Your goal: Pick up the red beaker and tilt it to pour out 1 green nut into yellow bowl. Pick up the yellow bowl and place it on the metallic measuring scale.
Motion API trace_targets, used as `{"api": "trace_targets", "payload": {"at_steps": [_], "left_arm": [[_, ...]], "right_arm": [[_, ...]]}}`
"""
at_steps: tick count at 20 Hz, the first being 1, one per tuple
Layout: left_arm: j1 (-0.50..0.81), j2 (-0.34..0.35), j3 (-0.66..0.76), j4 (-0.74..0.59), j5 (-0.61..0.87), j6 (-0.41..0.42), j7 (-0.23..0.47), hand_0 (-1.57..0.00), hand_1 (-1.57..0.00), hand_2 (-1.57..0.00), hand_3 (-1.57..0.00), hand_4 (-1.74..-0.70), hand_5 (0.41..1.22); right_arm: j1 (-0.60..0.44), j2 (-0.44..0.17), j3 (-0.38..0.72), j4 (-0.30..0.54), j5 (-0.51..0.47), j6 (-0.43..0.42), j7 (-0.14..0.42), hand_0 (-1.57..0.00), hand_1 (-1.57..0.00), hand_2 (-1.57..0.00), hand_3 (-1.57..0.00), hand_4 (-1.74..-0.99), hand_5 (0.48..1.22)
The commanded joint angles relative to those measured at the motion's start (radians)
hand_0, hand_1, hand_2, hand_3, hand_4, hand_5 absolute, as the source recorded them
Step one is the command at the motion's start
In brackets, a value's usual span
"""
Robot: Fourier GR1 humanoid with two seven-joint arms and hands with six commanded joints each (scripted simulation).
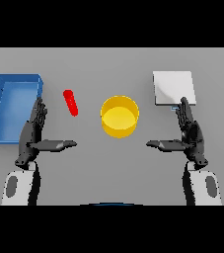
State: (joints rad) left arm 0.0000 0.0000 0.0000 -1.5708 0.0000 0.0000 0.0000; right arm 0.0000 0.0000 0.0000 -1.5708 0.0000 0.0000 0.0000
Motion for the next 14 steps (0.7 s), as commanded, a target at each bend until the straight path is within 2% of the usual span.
{"api": "trace_targets", "payload": {"at_steps": [1, 6, 7, 8, 11, 14], "left_arm": [[0.000, 0.000, 0.000, 0.000, 0.001, 0.001, 0.000, 0.00, 0.00, 0.00, 0.00, -1.15, 0.599], [-0.006, 0.004, 0.005, 0.004, 0.003, 0.002, 0.008, 0.00, 0.00, 0.00, 0.00, -1.15, 0.599], [0.032, 0.032, -0.023, -0.039, -0.032, -0.011, -0.006, 0.00, 0.00, 0.00, 0.00, -1.15, 0.599], [0.067, 0.049, -0.049, -0.078, -0.059, -0.023, -0.028, 0.00, 0.00, 0.00, 0.00, -1.16, 0.599], [0.076, 0.054, -0.082, -0.121, -0.092, -0.020, 0.034, 0.00, 0.00, 0.00, 0.00, -1.16, 0.599], [0.069, 0.073, -0.084, -0.128, -0.104, -0.025, 0.055, 0.00, 0.00, 0.00, 0.00, -1.16, 0.603]], "right_arm": [[0.000, 0.001, 0.001, 0.000, 0.000, -0.001, 0.000, 0.00, 0.00, 0.00, 0.00, -1.167, 0.599], [0.004, 0.017, 0.014, -0.003, 0.008, -0.006, -0.004, 0.00, 0.00, 0.00, 0.00, -1.167, 0.599], [0.037, -0.029, 0.051, -0.038, 0.127, -0.046, -0.073, 0.00, 0.00, 0.00, 0.00, -1.167, 0.599], [0.070, -0.042, 0.088, -0.068, 0.208, -0.073, -0.101, 0.00, 0.00, 0.00, 0.00, -1.163, 0.595], [0.100, -0.054, 0.131, -0.106, 0.305, -0.101, -0.079, 0.00, 0.00, 0.00, 0.00, -1.159, 0.590], [0.113, -0.042, 0.138, -0.121, 0.305, -0.104, -0.070, 0.00, 0.00, 0.00, 0.00, -1.183, 0.596]]}}
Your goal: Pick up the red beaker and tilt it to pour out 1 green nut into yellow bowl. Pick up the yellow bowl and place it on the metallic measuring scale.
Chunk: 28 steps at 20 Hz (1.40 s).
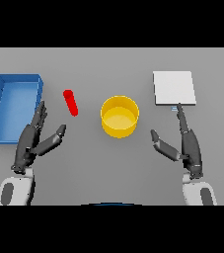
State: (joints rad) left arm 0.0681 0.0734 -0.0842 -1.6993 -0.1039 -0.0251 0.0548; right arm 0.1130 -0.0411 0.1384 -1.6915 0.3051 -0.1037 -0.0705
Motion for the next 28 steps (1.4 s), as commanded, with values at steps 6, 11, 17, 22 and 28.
{"api": "trace_targets", "payload": {"at_steps": [6, 11, 17, 22, 28], "left_arm": [[-0.080, -0.017, -0.008, 0.147, -0.048, 0.011, -0.032, 0.00, 0.00, 0.00, 0.00, -1.21, 0.615], [-0.221, -0.030, 0.014, 0.326, -0.087, 0.051, -0.082, 0.00, 0.00, 0.00, 0.00, -1.24, 0.641], [-0.358, -0.026, 0.060, 0.492, -0.076, 0.055, -0.122, 0.00, 0.00, 0.00, 0.00, -1.28, 0.680], [-0.433, -0.034, 0.065, 0.595, -0.100, 0.074, -0.134, 0.00, 0.00, 0.00, 0.00, -1.30, 0.691], [-0.521, -0.040, 0.085, 0.684, -0.095, 0.075, -0.122, 0.00, 0.00, 0.00, 0.00, -1.29, 0.683]], "right_arm": [[0.007, -0.016, -0.009, -0.012, -0.038, 0.036, -0.008, 0.00, 0.00, 0.00, 0.00, -1.236, 0.623], [-0.003, -0.008, -0.013, -0.021, -0.063, 0.046, -0.009, 0.00, 0.00, 0.00, 0.00, -1.273, 0.632], [-0.003, -0.020, -0.018, -0.013, -0.057, 0.048, -0.012, 0.00, 0.00, 0.00, 0.00, -1.267, 0.635], [-0.009, -0.018, -0.022, -0.005, -0.060, 0.045, -0.011, 0.00, 0.00, 0.00, 0.00, -1.272, 0.644], [0.003, -0.009, -0.020, -0.023, -0.065, 0.042, 0.002, 0.00, 0.00, 0.00, 0.00, -1.265, 0.638]]}}
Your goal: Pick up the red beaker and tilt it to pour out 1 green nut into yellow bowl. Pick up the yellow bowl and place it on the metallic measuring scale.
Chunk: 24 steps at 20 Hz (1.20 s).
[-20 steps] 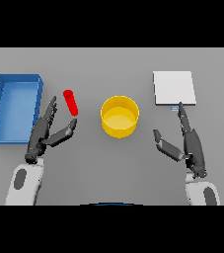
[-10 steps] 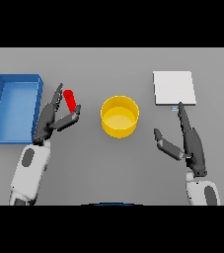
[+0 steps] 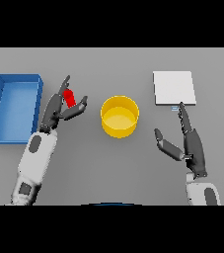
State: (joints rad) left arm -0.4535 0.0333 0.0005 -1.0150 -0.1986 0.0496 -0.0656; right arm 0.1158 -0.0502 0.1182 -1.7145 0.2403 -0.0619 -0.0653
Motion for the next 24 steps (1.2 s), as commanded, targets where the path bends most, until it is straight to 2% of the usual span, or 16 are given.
{"api": "trace_targets", "payload": {"at_steps": [1, 3, 6, 7, 8, 9, 10, 11, 13, 14, 15, 18, 21, 22, 24], "left_arm": [[-0.009, -0.002, 0.008, 0.026, 0.005, -0.002, -0.029, 0.00, 0.00, 0.00, 0.00, -1.30, 0.686], [-0.034, -0.001, 0.027, 0.061, 0.022, -0.008, -0.048, 0.00, 0.00, 0.00, 0.00, -1.32, 0.692], [-0.040, -0.010, 0.043, 0.093, 0.033, -0.004, -0.084, 0.00, 0.00, 0.00, 0.00, -1.35, 0.704], [-0.060, -0.018, 0.055, 0.106, 0.042, 0.007, -0.094, 0.00, -0.03, -0.07, -0.03, -1.38, 0.724], [-0.070, -0.022, 0.068, 0.123, 0.052, 0.012, -0.106, -0.12, -0.15, -0.18, -0.12, -1.41, 0.750], [-0.069, -0.030, 0.075, 0.118, 0.064, 0.012, -0.104, -0.29, -0.33, -0.36, -0.29, -1.45, 0.783], [-0.078, -0.035, 0.080, 0.130, 0.061, 0.029, -0.080, -0.44, -0.48, -0.52, -0.55, -1.45, 0.871], [-0.084, -0.035, 0.078, 0.139, 0.046, 0.052, -0.079, -0.66, -0.70, -0.73, -0.72, -1.50, 0.941], [-0.102, -0.037, 0.066, 0.173, 0.025, 0.060, -0.080, -0.99, -1.01, -1.03, -0.93, -1.57, 1.042], [-0.101, -0.034, 0.058, 0.180, 0.026, 0.055, -0.105, -1.11, -1.12, -1.14, -0.97, -1.60, 1.078], [-0.109, -0.029, 0.050, 0.190, 0.022, 0.054, -0.108, -1.20, -1.21, -1.23, -1.09, -1.57, 1.106], [-0.099, -0.034, 0.044, 0.164, 0.015, 0.043, -0.065, -1.38, -1.39, -1.40, -1.33, -1.51, 1.162], [-0.106, -0.045, 0.057, 0.160, 0.044, 0.067, -0.109, -1.47, -1.48, -1.48, -1.45, -1.62, 1.140], [-0.102, -0.042, 0.062, 0.145, 0.062, 0.065, -0.129, -1.49, -1.50, -1.50, -1.47, -1.64, 1.132], [-0.096, -0.047, 0.062, 0.111, 0.083, 0.076, -0.130, -1.52, -1.52, -1.52, -1.51, -1.68, 1.122]], "right_arm": [[0.003, -0.002, -0.002, 0.002, -0.005, 0.004, -0.004, 0.00, 0.00, 0.00, 0.00, -1.268, 0.639], [0.008, -0.016, -0.013, 0.003, -0.010, 0.006, -0.016, 0.00, 0.00, 0.00, 0.00, -1.264, 0.640], [0.010, -0.004, 0.002, 0.008, 0.009, -0.003, -0.023, 0.00, 0.00, 0.00, 0.00, -1.261, 0.641], [0.000, 0.002, 0.000, 0.017, 0.010, -0.009, -0.018, 0.00, 0.00, 0.00, 0.00, -1.259, 0.642], [0.007, -0.008, -0.008, 0.007, 0.002, -0.005, -0.029, 0.00, 0.00, 0.00, 0.00, -1.260, 0.642], [0.018, -0.011, -0.003, -0.001, 0.007, -0.004, -0.040, 0.00, 0.00, 0.00, 0.00, -1.258, 0.644], [0.012, -0.009, 0.000, -0.001, 0.015, -0.006, -0.027, 0.00, 0.00, 0.00, 0.00, -1.257, 0.645], [0.020, -0.011, -0.001, -0.003, 0.012, -0.004, -0.031, 0.00, 0.00, 0.00, 0.00, -1.255, 0.644], [0.007, -0.008, -0.005, 0.009, 0.007, -0.003, -0.020, 0.00, 0.00, 0.00, 0.00, -1.254, 0.645], [0.006, -0.013, -0.007, -0.004, 0.005, -0.003, -0.021, 0.00, 0.00, 0.00, 0.00, -1.252, 0.644], [0.011, -0.010, -0.004, -0.001, 0.006, -0.002, -0.020, 0.00, 0.00, 0.00, 0.00, -1.250, 0.643], [0.018, -0.009, -0.006, 0.003, 0.001, -0.001, -0.022, 0.00, 0.00, 0.00, 0.00, -1.257, 0.645], [0.012, -0.008, -0.010, -0.004, -0.011, 0.004, -0.012, 0.00, 0.00, 0.00, 0.00, -1.260, 0.643], [0.011, -0.006, -0.007, -0.001, -0.010, 0.004, -0.026, 0.00, 0.00, 0.00, 0.00, -1.262, 0.646], [0.015, -0.004, 0.001, 0.005, 0.015, -0.008, -0.020, 0.00, 0.00, 0.00, 0.00, -1.258, 0.646]]}}
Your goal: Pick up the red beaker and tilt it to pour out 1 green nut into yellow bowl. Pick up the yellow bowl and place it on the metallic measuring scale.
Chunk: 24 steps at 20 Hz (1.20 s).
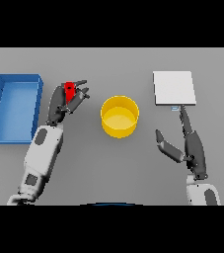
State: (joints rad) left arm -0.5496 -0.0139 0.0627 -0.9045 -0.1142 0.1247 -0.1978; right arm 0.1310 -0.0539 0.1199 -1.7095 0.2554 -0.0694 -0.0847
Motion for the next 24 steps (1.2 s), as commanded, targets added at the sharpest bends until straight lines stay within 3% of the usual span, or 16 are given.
{"api": "trace_targets", "payload": {"at_steps": [1, 5, 9, 15, 19, 21, 24], "left_arm": [[-0.007, 0.006, -0.003, -0.026, -0.001, 0.014, 0.024, -1.53, -1.53, -1.53, -1.52, -1.69, 1.118], [-0.023, 0.047, -0.078, -0.119, -0.054, 0.015, 0.088, -1.55, -1.56, -1.56, -1.55, -1.72, 1.114], [-0.062, 0.113, -0.206, -0.166, -0.171, -0.026, 0.226, -1.56, -1.56, -1.56, -1.56, -1.73, 1.125], [-0.059, 0.185, -0.301, -0.202, -0.240, -0.060, 0.294, -1.57, -1.57, -1.57, -1.56, -1.73, 1.114], [-0.130, 0.233, -0.438, -0.195, -0.403, -0.075, 0.422, -1.57, -1.57, -1.57, -1.57, -1.74, 1.133], [-0.173, 0.262, -0.511, -0.177, -0.487, -0.093, 0.442, -1.57, -1.57, -1.57, -1.57, -1.74, 1.127], [-0.216, 0.300, -0.599, -0.168, -0.574, -0.132, 0.450, -1.57, -1.57, -1.57, -1.57, -1.74, 1.173]], "right_arm": [[-0.004, -0.003, -0.003, -0.004, 0.000, -0.002, -0.003, 0.00, 0.00, 0.00, 0.00, -1.259, 0.647], [0.010, -0.011, -0.004, -0.019, -0.003, 0.004, -0.020, 0.00, 0.00, 0.00, 0.00, -1.262, 0.658], [-0.001, -0.016, -0.003, -0.013, 0.014, -0.003, -0.002, 0.00, 0.00, 0.00, 0.00, -1.256, 0.671], [-0.013, -0.005, 0.008, -0.012, 0.022, -0.005, 0.014, 0.00, 0.00, 0.00, 0.00, -1.254, 0.680], [-0.001, -0.013, 0.002, -0.008, 0.014, 0.005, 0.022, 0.00, 0.00, 0.00, 0.00, -1.254, 0.687], [0.010, -0.015, 0.003, -0.023, 0.009, 0.009, 0.005, 0.00, 0.00, 0.00, 0.00, -1.256, 0.690], [-0.014, -0.013, 0.000, -0.023, 0.004, 0.011, 0.032, 0.00, 0.00, 0.00, 0.00, -1.270, 0.700]]}}
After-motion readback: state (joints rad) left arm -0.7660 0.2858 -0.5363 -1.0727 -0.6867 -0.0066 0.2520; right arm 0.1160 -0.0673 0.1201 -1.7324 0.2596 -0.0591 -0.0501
